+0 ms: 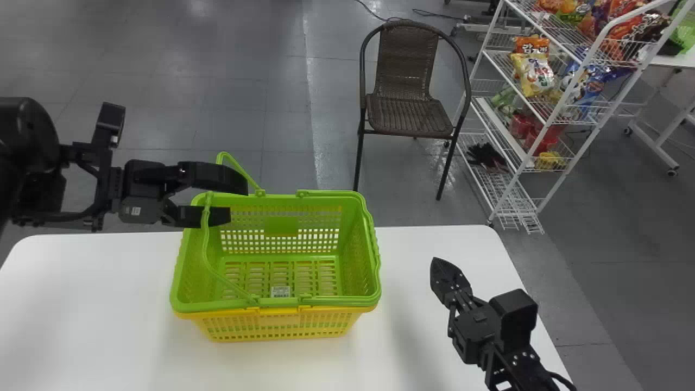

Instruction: Grasp handle with right gripper to insert into left gripper then lift and swing left to center

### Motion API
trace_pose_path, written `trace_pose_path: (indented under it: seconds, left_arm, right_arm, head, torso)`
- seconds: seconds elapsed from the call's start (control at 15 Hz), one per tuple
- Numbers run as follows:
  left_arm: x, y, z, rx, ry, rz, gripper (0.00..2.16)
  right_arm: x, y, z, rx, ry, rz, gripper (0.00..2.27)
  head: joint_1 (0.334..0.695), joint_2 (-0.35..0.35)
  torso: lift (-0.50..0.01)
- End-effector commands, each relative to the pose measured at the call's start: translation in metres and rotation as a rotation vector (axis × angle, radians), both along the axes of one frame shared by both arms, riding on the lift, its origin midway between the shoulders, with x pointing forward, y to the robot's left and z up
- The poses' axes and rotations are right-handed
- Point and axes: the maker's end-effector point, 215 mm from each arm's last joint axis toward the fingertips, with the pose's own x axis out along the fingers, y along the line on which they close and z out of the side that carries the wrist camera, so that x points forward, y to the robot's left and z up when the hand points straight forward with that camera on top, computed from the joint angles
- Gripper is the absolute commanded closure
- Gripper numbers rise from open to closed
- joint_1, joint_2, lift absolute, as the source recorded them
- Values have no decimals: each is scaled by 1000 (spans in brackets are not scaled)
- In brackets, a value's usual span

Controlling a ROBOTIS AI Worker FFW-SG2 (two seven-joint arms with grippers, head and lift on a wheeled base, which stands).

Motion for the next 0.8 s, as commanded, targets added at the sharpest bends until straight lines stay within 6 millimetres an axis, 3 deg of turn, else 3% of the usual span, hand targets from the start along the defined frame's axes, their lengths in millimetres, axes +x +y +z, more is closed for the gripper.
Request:
trace_pose_path:
  seconds: [0.0, 0.33, 0.73]
  left_arm:
    - [-1, -1, -2, -5, 4, 0, 97]
    - [-1, -4, 3, -28, 4, 2, 97]
    - [-2, -17, 8, -50, 0, -12, 100]
  right_arm:
    - [13, 10, -10, -31, 24, 18, 2132]
    - [30, 34, -31, -76, 65, 51, 2128]
    - [42, 50, -39, -88, 77, 67, 2128]
  head:
    - [695, -141]
    - [695, -119]
    - [695, -101]
  torso:
    - [0]
    - [0]
    - [0]
